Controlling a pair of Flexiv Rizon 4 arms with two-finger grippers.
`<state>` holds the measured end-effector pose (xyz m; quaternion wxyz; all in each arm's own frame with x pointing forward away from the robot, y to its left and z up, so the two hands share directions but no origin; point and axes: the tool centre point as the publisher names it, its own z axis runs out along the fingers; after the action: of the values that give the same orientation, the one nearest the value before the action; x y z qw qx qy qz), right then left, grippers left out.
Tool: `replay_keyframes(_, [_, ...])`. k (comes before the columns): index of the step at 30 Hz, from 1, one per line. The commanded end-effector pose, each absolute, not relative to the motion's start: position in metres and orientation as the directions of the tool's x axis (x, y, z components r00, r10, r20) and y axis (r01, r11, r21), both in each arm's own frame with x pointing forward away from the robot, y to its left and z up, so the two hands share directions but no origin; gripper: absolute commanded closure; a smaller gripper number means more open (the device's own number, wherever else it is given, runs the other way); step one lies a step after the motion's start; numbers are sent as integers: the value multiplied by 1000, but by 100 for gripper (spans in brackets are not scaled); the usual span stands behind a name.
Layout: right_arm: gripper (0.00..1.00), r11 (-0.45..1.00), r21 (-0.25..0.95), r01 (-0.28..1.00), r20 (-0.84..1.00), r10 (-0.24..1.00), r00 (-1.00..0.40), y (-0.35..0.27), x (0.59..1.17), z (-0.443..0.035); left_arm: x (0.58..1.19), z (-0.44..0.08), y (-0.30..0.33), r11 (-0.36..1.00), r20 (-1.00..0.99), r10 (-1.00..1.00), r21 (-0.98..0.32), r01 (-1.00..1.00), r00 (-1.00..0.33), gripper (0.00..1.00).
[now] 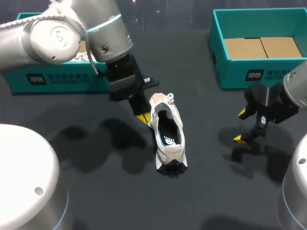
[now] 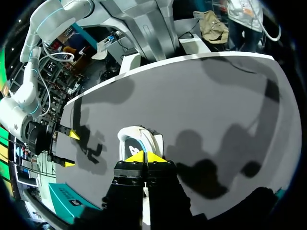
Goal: Take the shoe out of the shoebox, open the shoe tongue, remove and reinsert the insole, then place the shoe into the shoebox
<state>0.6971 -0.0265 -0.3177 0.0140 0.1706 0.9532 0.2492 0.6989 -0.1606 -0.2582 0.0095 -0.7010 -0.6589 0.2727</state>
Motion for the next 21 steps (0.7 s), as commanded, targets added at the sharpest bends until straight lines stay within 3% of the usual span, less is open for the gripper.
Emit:
replay_keyframes(1, [0,819,478,318,56,334,-941,-26,695,-318,703,-263,-171,-151,-209,975,-373,915,76,100])
replay_keyframes(21, [0,819,478,318,56,334,-941,-26,695,-318,686,-330,-201,-231,-84,973,-362,903,215,100])
